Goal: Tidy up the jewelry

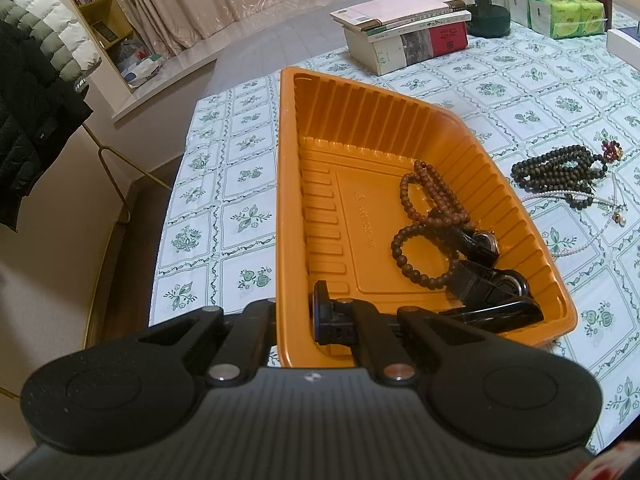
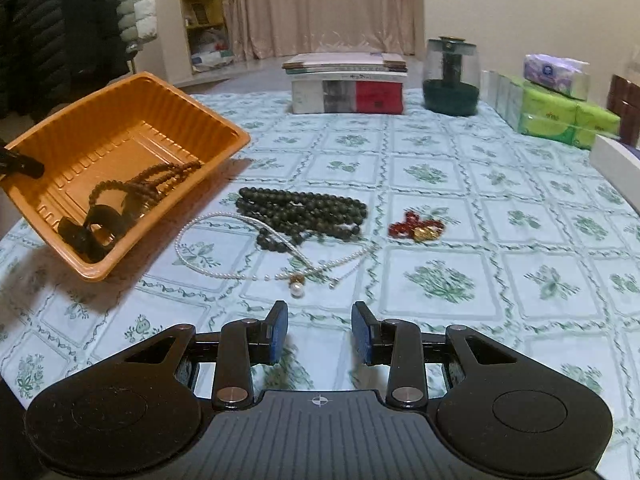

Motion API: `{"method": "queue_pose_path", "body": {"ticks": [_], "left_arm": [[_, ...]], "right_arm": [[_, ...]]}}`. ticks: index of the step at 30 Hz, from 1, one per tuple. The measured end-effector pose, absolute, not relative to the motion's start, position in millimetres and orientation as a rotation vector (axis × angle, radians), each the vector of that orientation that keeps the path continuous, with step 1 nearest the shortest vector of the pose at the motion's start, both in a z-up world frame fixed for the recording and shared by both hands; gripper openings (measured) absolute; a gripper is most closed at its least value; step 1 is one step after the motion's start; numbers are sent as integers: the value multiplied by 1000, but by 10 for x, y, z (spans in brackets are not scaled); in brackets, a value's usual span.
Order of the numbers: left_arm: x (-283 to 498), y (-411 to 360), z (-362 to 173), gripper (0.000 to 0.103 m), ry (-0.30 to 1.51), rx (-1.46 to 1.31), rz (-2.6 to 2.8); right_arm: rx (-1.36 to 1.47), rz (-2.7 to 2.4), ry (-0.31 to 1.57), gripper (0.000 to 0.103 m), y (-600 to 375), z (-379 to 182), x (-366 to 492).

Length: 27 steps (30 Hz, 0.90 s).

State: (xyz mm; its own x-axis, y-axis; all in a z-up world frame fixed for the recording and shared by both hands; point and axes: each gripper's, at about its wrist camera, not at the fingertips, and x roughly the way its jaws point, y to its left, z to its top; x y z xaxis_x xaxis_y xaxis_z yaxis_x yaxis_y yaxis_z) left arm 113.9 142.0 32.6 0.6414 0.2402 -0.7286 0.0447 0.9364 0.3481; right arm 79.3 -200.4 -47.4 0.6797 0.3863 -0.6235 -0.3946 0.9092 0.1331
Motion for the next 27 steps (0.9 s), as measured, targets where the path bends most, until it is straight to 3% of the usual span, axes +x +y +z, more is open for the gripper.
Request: {"method": "queue_pose_path", "body": {"ticks": [10, 16, 18, 27], "left_arm": [[1134, 1428, 329, 3, 875, 355, 113], [1135, 1443, 321, 3, 875, 351, 113], [1133, 1449, 316, 3, 875, 350, 114], [1132, 1449, 313, 3, 875, 350, 113]], "right_arm": [[-47, 466, 708, 35, -1709, -610, 1041], [-83, 455, 705, 19, -1649, -654, 1097], [-97, 448, 701, 8, -1637, -656, 1094], [-130, 475, 624, 8, -1540, -422, 990]]}}
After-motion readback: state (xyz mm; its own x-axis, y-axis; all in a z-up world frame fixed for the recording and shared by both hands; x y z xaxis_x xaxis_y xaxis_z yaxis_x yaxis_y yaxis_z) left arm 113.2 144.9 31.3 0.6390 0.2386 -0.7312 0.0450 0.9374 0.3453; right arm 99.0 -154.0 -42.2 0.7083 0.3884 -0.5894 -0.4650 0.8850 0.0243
